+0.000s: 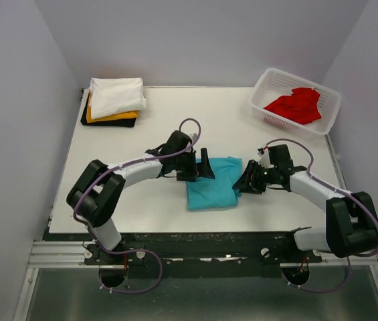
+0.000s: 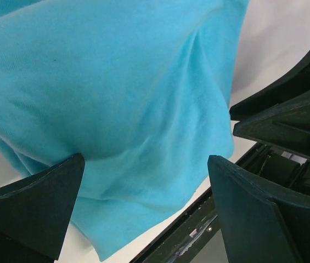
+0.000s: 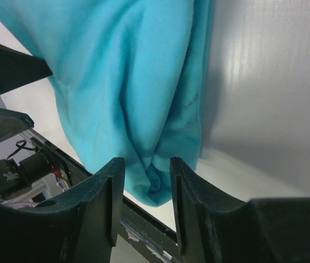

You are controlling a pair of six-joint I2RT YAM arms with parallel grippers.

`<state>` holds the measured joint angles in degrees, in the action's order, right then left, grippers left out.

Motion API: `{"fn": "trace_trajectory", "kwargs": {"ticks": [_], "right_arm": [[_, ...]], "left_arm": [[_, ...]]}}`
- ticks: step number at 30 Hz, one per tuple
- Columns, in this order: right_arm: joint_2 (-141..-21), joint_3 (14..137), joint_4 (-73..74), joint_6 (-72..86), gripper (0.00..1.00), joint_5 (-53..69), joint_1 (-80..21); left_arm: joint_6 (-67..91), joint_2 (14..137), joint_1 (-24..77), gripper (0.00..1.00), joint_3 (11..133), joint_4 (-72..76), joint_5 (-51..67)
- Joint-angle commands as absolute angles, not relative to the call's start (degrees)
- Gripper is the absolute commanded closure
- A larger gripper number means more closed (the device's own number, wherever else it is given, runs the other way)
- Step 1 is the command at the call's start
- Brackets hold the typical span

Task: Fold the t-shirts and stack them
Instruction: Smooth out wrinkles on the folded tshirt

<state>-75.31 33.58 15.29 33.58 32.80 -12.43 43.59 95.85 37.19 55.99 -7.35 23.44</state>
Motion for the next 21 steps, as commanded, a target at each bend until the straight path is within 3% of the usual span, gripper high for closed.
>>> {"fn": "trace_trajectory", "kwargs": {"ticks": [1, 9, 17, 19, 21], "right_arm": [[-78.49, 34.50, 12.63, 33.54, 0.56, 33.93, -12.44], [-79.97, 33.56, 8.70, 35.33, 0.66, 36.65, -12.52], [-81.99, 33.71, 7.64, 35.58, 0.69, 35.84, -12.65], [-82.59, 33.78, 7.01, 35.82, 0.73, 35.99, -12.79], [-82.63, 33.88, 7.22, 35.62, 0.84, 35.67, -12.91]], "left_arm": [[44.26, 97.78, 37.15, 0.02, 54.76, -5.02, 24.88], [44.51, 99.62, 37.14, 0.01, 54.93, -4.93, 24.55], [44.64, 100.03, 37.13, 0.01, 54.34, -4.93, 23.98], [44.61, 100.18, 37.16, 0.01, 54.23, -4.92, 23.73], [44.60, 100.42, 37.15, 0.01, 54.31, -5.31, 23.35]]}}
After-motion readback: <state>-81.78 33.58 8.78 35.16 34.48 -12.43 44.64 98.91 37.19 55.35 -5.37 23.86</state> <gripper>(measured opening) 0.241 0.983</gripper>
